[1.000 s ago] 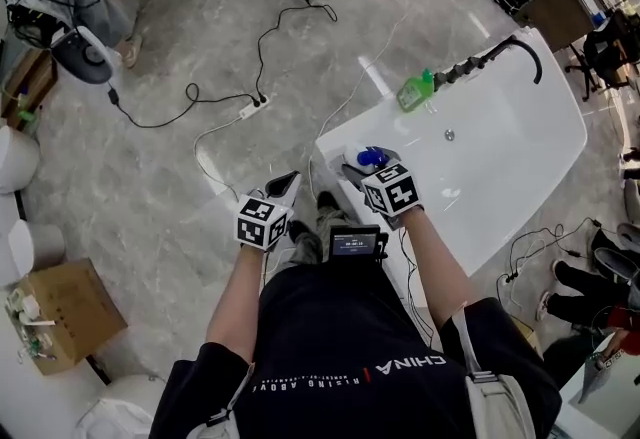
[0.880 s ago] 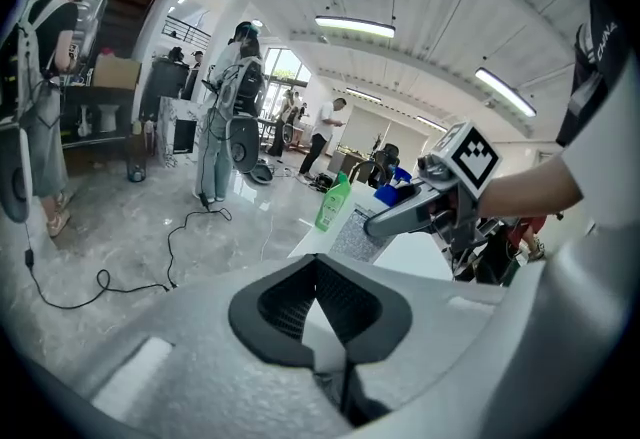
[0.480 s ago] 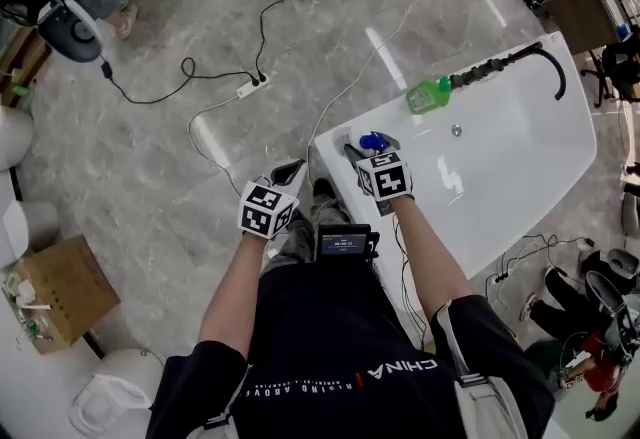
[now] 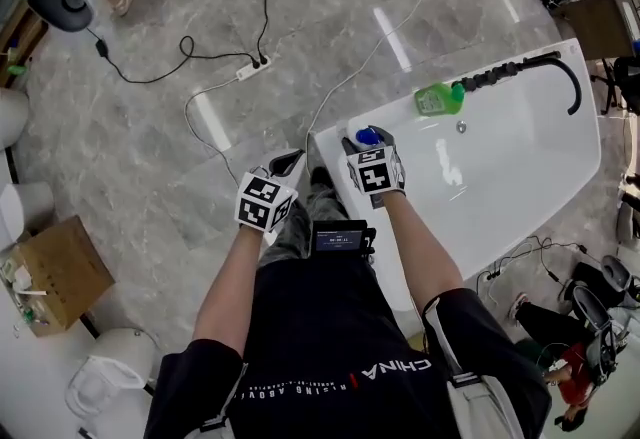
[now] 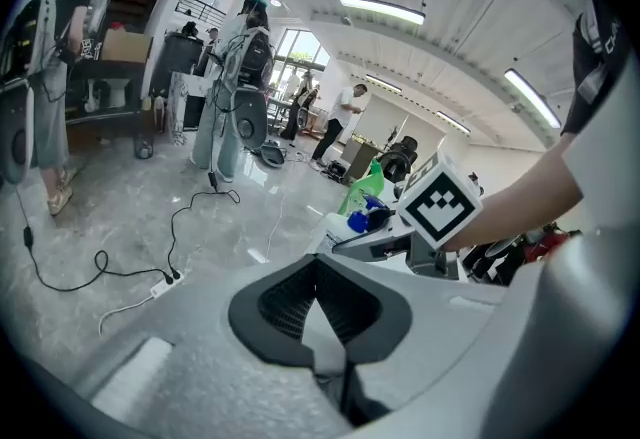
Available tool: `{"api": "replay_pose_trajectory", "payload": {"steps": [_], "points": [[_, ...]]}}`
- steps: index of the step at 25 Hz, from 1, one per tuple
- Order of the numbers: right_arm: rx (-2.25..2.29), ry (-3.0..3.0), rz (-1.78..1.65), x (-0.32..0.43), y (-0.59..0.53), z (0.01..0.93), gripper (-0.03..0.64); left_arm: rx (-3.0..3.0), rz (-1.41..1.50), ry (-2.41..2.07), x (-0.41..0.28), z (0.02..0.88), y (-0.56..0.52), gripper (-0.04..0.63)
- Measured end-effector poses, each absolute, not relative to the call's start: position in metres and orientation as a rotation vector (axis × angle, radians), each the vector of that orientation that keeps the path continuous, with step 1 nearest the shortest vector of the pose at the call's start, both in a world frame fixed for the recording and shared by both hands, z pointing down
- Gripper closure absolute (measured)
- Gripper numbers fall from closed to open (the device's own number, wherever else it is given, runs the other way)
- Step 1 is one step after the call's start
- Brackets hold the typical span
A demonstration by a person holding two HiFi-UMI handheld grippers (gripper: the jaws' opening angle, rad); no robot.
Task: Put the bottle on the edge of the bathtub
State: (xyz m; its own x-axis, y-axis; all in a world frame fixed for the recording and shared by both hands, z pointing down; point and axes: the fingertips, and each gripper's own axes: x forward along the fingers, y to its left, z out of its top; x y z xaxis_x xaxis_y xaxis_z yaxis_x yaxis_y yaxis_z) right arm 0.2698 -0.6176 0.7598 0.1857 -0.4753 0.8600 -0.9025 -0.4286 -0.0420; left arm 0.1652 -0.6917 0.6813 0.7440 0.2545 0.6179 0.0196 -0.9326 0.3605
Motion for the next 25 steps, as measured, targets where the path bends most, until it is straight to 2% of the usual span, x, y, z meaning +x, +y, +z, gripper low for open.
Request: {"api": "replay_pose_trajectory", "payload": {"steps": [16,19,25], "points": [[1.977,-1.244,1.078,0.276,-0.617,0.776,0.341,2.605,1.056,0.188,0.160,0.686,-0.703,0.586],[2.008,-1.275,1.088,0.279,-0.616,0.770,0.285,2.610,1.053,0.185,0.159,0.683,-0.704,0.586],[2.004,-1.322,1.094,0.279,-0.614,0.761,0.262,2.622,1.040,0.163,0.155,0.681,-0.715,0.586]]}}
